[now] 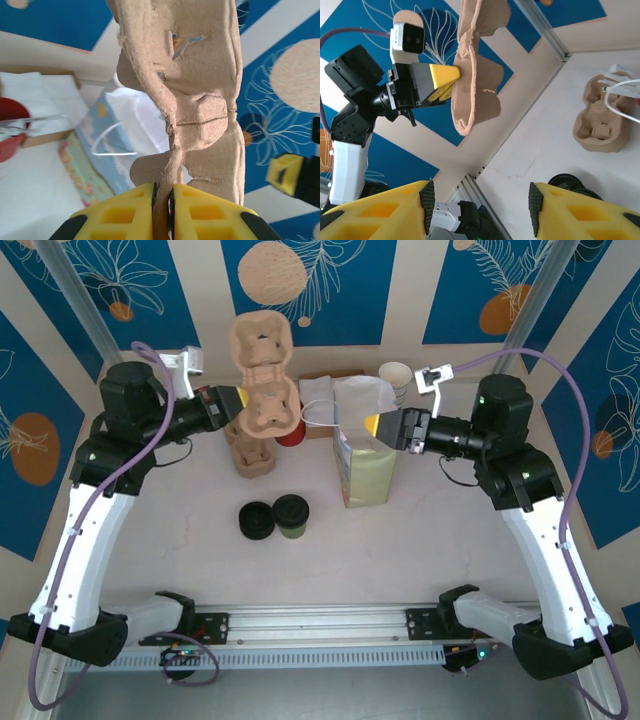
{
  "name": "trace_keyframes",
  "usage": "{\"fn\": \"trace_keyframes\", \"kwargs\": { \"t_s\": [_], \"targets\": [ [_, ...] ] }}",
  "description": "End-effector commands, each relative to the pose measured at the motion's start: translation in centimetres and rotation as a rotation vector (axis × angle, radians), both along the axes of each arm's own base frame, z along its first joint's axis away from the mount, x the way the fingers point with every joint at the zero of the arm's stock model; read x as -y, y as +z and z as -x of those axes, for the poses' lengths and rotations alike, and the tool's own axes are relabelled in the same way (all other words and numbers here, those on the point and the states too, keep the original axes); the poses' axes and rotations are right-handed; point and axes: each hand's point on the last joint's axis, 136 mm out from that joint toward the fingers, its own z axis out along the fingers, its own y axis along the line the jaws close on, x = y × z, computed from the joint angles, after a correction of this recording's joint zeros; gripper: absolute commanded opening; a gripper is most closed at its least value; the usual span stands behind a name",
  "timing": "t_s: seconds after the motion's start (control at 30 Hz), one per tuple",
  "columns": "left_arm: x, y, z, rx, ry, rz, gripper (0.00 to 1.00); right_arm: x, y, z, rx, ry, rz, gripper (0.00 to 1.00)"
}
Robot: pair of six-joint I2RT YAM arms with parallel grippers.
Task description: Pack the takeout coffee
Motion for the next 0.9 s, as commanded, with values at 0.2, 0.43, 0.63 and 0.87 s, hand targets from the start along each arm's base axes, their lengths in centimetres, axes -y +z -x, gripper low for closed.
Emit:
{"fn": "trace_keyframes", "kwargs": {
  "t_s": [0.2, 0.43, 0.63, 0.87],
  "targets": [
    [5.0, 2.0, 1.9, 0.053, -0.137, 0.082, 0.16, -2.7, 1.2, 0.5, 0.081, 0.065, -0.009, 0.57],
    [7.3, 1.7, 1.9, 0.047, -0.177, 0.072, 0.15, -3.4, 1.3, 0.8, 0.085, 0.095, -0.013, 0.55],
    [8.8, 1.6, 1.9, 0.043, -0.207, 0.067, 0.15, -3.5, 1.0, 0.4, 0.082, 0.086, -0.001, 0.47],
    [9.5, 1.9, 1.9, 0.052, -0.221, 0.060, 0.15, -3.1, 0.7, -0.2, 0.091, 0.047, 0.026, 0.24]
  ]
}}
